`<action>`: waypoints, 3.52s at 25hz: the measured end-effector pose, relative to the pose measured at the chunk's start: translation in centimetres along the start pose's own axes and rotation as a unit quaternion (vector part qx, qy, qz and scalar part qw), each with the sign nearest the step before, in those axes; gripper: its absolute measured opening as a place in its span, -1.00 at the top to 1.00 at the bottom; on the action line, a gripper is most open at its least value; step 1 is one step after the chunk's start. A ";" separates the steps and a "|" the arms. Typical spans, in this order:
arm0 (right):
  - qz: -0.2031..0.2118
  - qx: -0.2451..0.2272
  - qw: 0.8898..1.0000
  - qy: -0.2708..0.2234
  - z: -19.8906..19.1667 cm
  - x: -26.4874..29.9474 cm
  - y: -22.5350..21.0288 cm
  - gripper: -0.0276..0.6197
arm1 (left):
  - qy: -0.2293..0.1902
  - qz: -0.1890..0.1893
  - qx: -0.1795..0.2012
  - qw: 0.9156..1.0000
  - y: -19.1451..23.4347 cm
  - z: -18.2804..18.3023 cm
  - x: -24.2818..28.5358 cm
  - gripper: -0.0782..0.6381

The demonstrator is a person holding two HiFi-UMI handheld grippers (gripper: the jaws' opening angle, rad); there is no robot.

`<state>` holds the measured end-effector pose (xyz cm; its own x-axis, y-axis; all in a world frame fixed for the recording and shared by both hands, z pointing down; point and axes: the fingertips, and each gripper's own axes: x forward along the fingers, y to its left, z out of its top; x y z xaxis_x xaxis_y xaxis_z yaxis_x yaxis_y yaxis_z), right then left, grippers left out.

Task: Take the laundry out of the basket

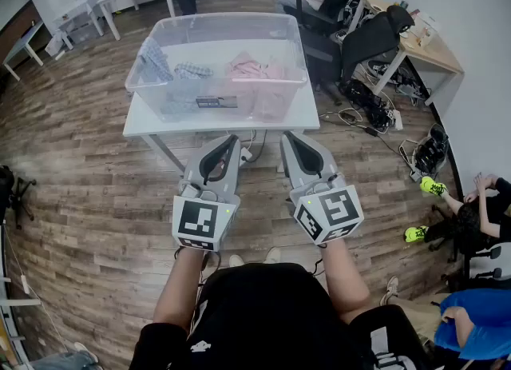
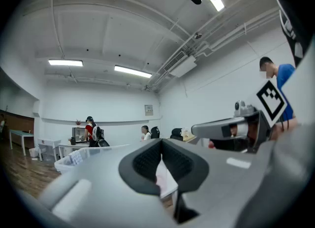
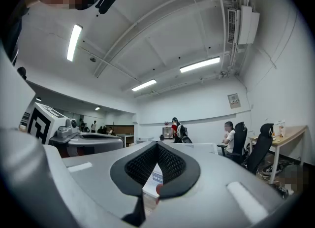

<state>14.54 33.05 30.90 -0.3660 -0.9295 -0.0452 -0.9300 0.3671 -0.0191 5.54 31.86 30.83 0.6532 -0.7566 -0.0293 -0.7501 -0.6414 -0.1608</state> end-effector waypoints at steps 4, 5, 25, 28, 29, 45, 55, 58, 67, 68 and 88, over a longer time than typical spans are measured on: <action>-0.001 0.000 1.000 -0.002 -0.2 -0.5 -0.2 0.93 | -0.001 -0.002 -0.001 1.000 -0.5 0.1 0.0 0.76; 0.000 0.000 1.000 -0.003 -0.2 -0.5 -0.2 0.92 | -0.001 -0.003 -0.001 1.000 -0.6 0.1 0.0 0.76; 0.032 0.000 0.999 -0.008 -0.6 -1.4 -2.7 0.92 | 0.008 0.026 0.006 1.000 -3.1 0.1 1.4 0.76; 0.039 -0.001 0.999 -0.009 -0.8 -2.1 -3.3 0.92 | 0.010 0.036 0.011 0.999 -4.1 0.1 1.5 0.76; 0.041 0.000 0.999 -0.008 -1.0 -2.2 -3.5 0.92 | 0.011 0.040 0.012 0.999 -4.3 0.0 1.6 0.76; 0.070 0.002 0.997 -0.009 -2.0 -2.3 -4.4 0.92 | 0.021 0.078 0.014 0.997 -4.8 -1.0 1.5 0.76; 0.074 -0.008 0.997 -0.008 -2.1 1.4 -3.7 0.92 | 0.014 0.084 0.004 0.996 -1.2 -1.7 2.7 0.76; 0.075 -0.009 0.997 -0.008 -2.1 3.2 -3.5 0.92 | 0.013 0.084 0.003 0.996 0.5 -1.9 3.3 0.76; 0.076 -0.009 0.997 -0.008 -1.9 10.2 -3.2 0.92 | 0.017 0.084 0.004 0.996 6.7 -2.5 6.5 0.76; 0.076 -0.009 0.997 -0.008 -1.9 11.0 -3.2 0.92 | 0.016 0.084 0.004 0.996 7.4 -2.6 6.9 0.76; 0.050 -0.016 0.999 -0.008 -1.2 23.5 -1.4 0.92 | 0.006 0.071 0.002 0.997 20.4 -3.5 10.6 0.76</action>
<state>7.20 10.61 31.11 -0.4574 -0.8871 -0.0615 -0.8892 0.4572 0.0176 -3.22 10.29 30.68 0.5387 -0.8415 -0.0404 -0.8350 -0.5268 -0.1591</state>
